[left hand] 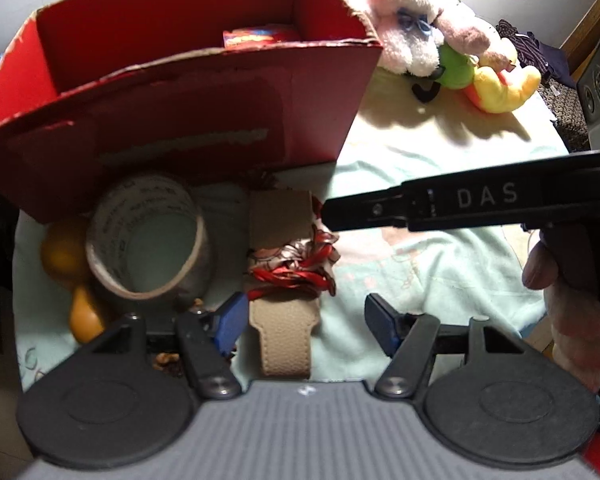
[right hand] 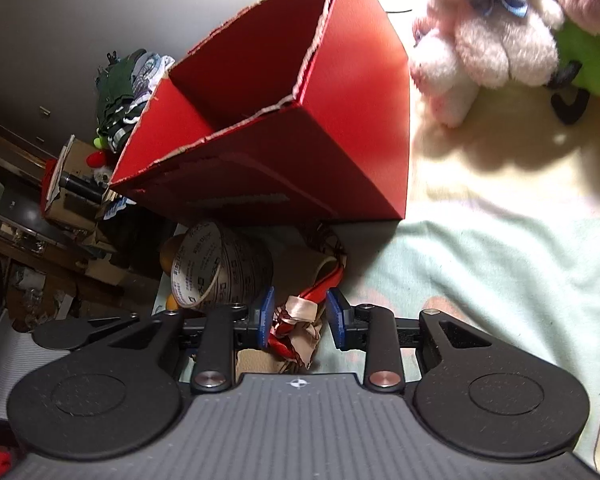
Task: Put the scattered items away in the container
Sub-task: 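Reach the right gripper to the beige strap with red ribbon and close, then lift the beige strap off the sheet with the right gripper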
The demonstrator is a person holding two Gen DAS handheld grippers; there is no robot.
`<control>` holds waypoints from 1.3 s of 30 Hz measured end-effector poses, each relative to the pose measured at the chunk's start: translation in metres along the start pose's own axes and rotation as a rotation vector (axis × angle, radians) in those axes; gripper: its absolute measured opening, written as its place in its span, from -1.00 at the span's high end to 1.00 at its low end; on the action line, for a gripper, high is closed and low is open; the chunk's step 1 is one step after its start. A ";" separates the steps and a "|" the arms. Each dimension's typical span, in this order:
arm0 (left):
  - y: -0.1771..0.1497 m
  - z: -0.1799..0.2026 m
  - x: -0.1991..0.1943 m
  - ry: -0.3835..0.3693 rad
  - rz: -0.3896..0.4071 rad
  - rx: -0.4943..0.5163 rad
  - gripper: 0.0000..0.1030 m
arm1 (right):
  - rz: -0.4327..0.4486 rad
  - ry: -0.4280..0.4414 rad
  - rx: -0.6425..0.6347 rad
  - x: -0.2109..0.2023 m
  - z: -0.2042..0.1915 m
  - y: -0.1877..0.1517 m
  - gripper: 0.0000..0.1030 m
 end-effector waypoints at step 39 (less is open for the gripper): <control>0.010 0.021 0.055 -0.027 -0.115 0.073 0.07 | -0.079 -0.016 0.048 0.004 0.043 -0.009 0.42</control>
Point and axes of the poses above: each gripper's, at about its wrist camera, not at the fingertips, and x roughly the way its jaws point, z to its right, y to its top, the point moved 9 cm from there along x, roughly the way its jaws point, and after that the axes turned 12 degrees about -y, right-handed, at the moved point
